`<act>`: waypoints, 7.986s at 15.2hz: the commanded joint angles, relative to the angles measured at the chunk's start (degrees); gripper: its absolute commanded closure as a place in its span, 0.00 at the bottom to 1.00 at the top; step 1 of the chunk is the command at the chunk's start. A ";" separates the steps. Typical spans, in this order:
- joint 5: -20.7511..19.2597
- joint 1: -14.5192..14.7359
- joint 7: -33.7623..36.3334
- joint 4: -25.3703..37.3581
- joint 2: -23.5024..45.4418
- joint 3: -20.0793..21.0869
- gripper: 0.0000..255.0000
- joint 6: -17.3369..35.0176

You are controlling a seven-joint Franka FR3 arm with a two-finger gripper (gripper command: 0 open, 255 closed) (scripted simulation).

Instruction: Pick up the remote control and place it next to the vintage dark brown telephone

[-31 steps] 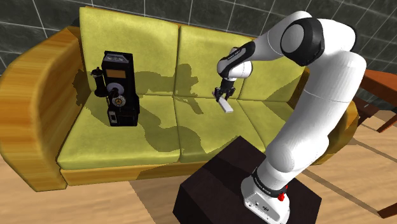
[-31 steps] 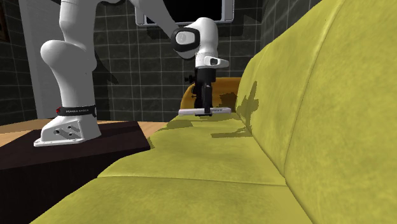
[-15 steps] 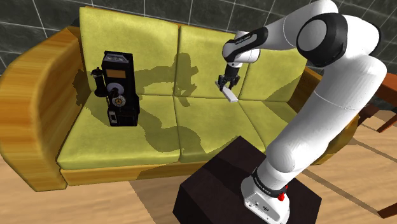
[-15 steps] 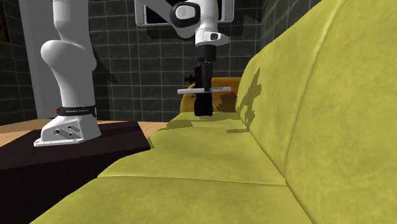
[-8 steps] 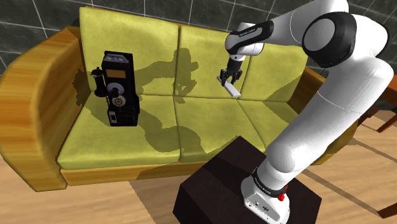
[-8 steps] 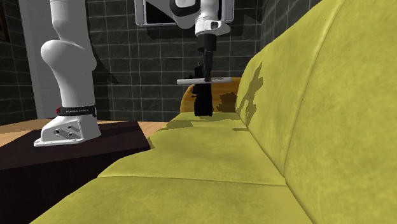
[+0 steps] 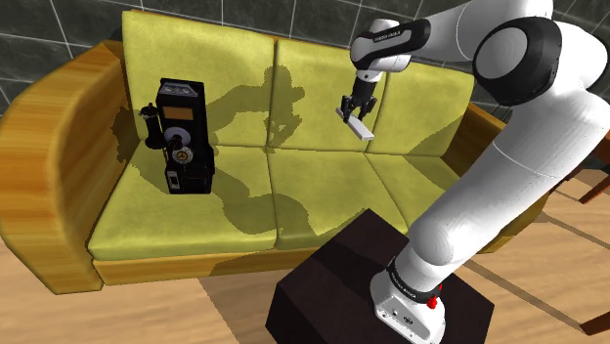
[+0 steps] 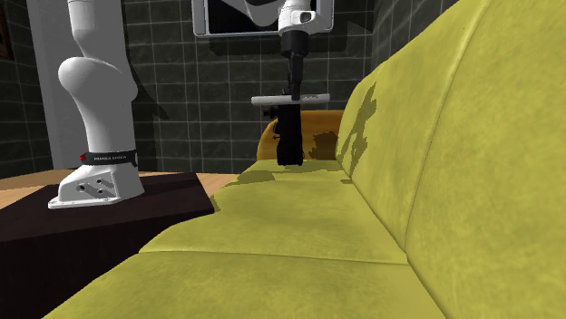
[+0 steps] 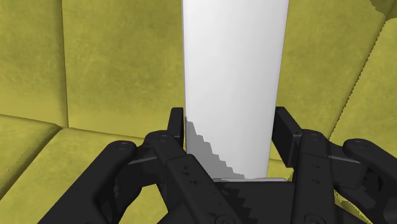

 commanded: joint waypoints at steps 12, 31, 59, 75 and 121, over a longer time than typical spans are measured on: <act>-0.39 0.09 0.07 8.08 -1.92 0.13 1.00 -9.95; -0.01 0.11 -0.50 24.14 -0.74 0.13 1.00 -24.85; 1.30 14.59 33.31 18.74 -8.09 19.57 1.00 -27.62; 1.28 21.13 48.28 22.50 -1.44 27.93 1.00 -24.99; -0.45 21.33 49.96 -6.98 4.27 28.09 1.00 10.02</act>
